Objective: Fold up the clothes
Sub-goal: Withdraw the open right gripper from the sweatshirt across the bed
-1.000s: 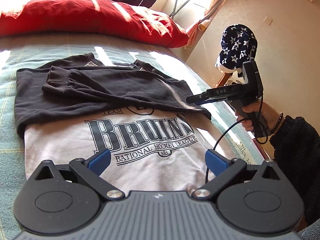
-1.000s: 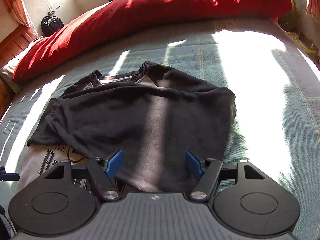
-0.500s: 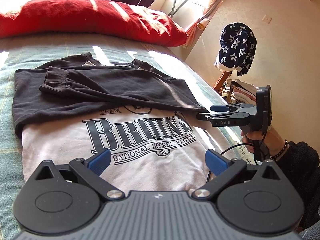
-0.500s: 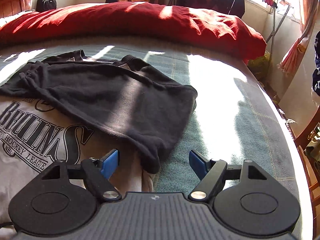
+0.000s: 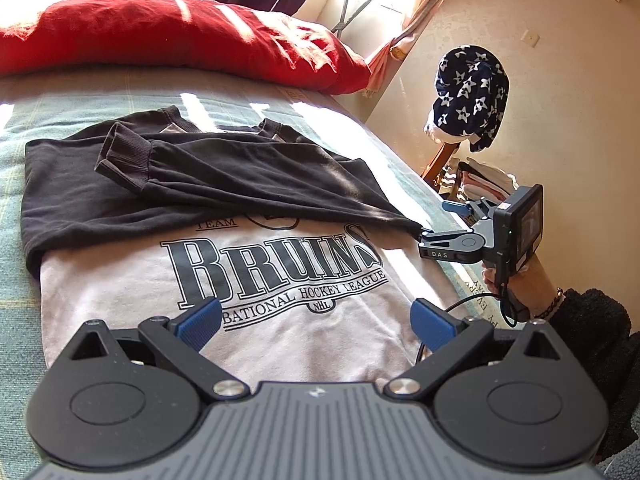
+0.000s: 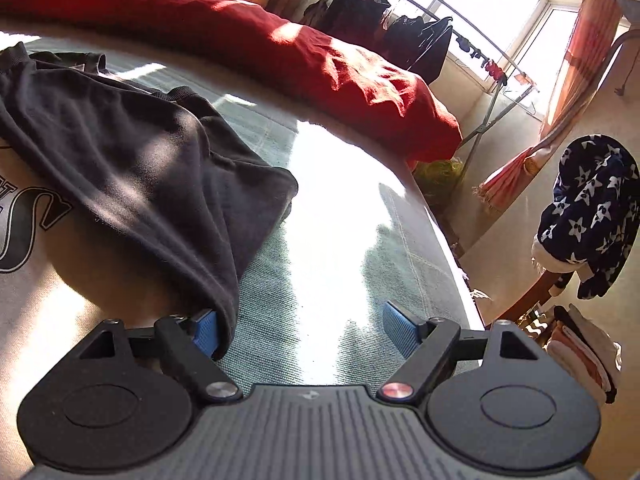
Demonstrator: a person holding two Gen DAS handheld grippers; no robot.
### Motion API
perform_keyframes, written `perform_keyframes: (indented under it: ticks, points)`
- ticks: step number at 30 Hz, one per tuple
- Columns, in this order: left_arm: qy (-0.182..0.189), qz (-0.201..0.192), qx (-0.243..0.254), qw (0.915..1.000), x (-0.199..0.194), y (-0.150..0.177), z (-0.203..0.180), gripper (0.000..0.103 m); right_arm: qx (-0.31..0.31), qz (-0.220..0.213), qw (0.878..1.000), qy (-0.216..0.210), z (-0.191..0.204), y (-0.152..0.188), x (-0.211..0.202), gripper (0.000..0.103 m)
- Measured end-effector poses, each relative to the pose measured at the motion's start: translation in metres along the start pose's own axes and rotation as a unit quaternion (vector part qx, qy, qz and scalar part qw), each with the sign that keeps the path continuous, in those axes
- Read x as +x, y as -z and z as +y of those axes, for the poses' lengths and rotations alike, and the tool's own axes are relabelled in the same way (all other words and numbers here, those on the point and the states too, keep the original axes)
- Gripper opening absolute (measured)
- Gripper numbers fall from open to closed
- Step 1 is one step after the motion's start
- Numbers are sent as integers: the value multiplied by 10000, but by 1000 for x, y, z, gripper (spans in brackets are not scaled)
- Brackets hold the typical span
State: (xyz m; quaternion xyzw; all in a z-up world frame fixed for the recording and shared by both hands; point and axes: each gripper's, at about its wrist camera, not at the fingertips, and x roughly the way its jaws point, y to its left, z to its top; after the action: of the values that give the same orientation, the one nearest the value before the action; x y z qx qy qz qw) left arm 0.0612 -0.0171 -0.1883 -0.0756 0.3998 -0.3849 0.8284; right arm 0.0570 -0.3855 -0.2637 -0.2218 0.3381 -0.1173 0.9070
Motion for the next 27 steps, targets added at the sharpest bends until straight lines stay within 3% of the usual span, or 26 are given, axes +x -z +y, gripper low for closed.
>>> perform_keyframes:
  ticks: [3,8,11,15,16,19,20,21,27]
  points:
    - [-1,10,-25,10000,0,0,1,100,-397,-85,9987,298,17,-2,-9,85]
    - [4,14,-25,10000,1,0,1,100,-894,25,9958,191,26,-6,-22,85]
    - [6,15,-19,10000,2,0,0,100,-288,200,9990,-279,4,-9,-41,85]
    - [8,16,-11,10000,2,0,0,100,736,-5,9931,-909,-31,-22,-55,82]
    - [8,16,-9,10000,3,0,0,100,962,-13,9897,-1058,-37,-29,-50,79]
    - [10,17,-3,10000,3,0,-1,100,1455,64,9789,-1430,-52,-53,-20,51]
    - [11,17,-1,10000,3,0,-1,100,1534,158,9767,-1489,-54,-61,-3,37]
    - [13,19,-2,10000,4,0,-1,100,1609,265,9752,-1494,-54,-67,15,33]
    - [-71,128,-104,9998,13,0,7,100,2192,762,9575,-1712,-48,-75,105,36]
